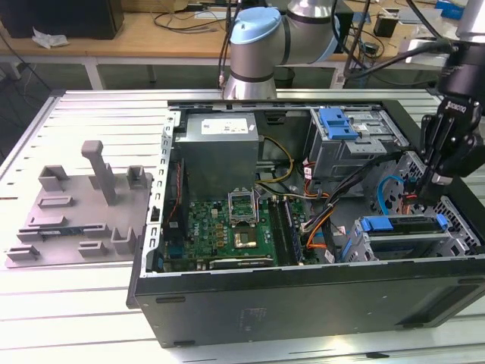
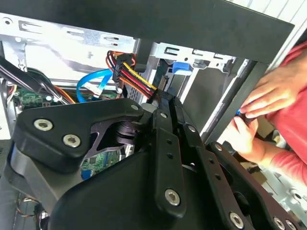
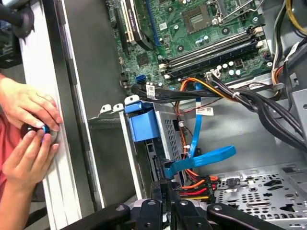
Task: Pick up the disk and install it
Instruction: 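Insert the first disk wire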
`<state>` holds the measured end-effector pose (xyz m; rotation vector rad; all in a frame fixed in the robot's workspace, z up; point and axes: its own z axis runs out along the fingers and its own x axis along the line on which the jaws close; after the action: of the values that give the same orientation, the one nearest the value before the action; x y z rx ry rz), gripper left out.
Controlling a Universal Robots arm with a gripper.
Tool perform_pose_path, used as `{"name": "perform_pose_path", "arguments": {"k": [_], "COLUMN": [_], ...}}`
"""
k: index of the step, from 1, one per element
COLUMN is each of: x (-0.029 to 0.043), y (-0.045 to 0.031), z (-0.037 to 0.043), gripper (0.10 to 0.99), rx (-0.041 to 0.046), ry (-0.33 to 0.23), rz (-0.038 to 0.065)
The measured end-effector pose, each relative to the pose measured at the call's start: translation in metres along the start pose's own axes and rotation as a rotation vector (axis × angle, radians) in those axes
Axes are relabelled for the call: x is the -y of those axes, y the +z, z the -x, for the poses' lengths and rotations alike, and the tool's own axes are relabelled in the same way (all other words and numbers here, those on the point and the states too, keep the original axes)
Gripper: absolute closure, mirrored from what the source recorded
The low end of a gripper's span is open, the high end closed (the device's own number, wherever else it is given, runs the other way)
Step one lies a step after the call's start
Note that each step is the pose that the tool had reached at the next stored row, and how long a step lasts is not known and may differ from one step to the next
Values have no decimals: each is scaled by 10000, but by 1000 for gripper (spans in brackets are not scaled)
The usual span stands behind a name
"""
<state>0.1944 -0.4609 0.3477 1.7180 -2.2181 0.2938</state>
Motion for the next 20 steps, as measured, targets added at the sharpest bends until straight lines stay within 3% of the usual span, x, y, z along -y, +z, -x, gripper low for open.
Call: {"name": "perform_pose_path", "arguments": {"k": [3,4,8,9,10,13,20], "x": [6,8,23,34,33,19,4], "y": [15,23,57,83,105,119,128], "z": [-40,-59,-145,-212,-266,-303,-327], "gripper": [922,922,922,922,922,922,922], "rx": [236,350,962,1414,1649,1783,1903], "ry": [-51,-77,-201,-320,-504,-1083,-1519], "rz": [41,60,167,231,222,66,-40]}}
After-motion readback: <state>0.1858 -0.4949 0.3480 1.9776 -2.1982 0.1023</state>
